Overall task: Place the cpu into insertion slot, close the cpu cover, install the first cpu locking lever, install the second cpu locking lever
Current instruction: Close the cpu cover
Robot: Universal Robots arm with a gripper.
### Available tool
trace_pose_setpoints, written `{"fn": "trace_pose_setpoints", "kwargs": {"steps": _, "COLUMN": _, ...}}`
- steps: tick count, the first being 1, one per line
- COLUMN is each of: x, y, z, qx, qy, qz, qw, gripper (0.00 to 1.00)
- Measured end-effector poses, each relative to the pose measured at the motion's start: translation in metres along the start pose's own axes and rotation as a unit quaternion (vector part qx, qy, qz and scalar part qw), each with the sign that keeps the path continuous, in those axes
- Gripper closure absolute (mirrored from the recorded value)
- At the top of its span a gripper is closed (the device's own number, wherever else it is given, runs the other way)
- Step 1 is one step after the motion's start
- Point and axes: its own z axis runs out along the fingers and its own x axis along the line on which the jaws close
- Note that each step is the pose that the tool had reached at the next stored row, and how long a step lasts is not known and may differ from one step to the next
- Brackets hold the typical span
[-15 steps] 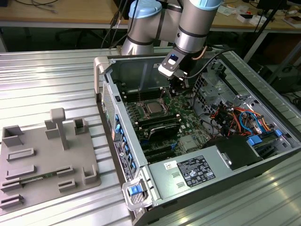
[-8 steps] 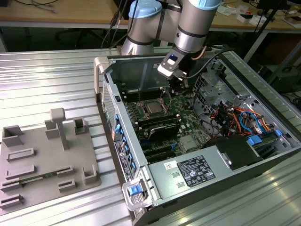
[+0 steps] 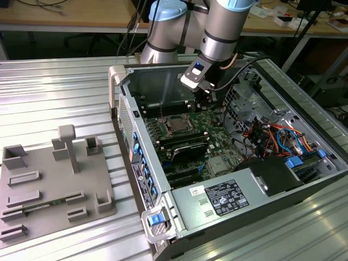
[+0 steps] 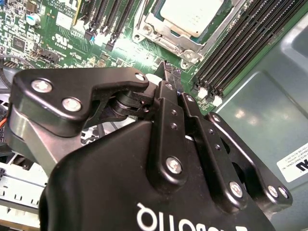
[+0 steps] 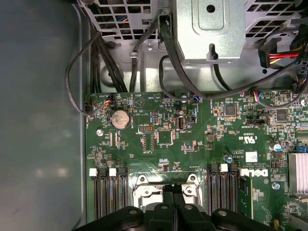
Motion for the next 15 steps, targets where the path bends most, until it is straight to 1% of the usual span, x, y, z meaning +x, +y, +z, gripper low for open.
{"fn": "trace_pose_setpoints", "kwargs": {"steps": 6, "x": 0.0000, "y": -0.0012, "z": 0.0000, "qx": 0.0000, "qy": 0.0000, "qz": 0.000, "qw": 1.00000, "gripper": 0.89}}
{"fn": "trace_pose_setpoints", "kwargs": {"steps": 15, "x": -0.0001, "y": -0.0073, "z": -0.0002, "qx": 0.0000, "qy": 0.0000, "qz": 0.000, "qw": 1.00000, "gripper": 0.89}}
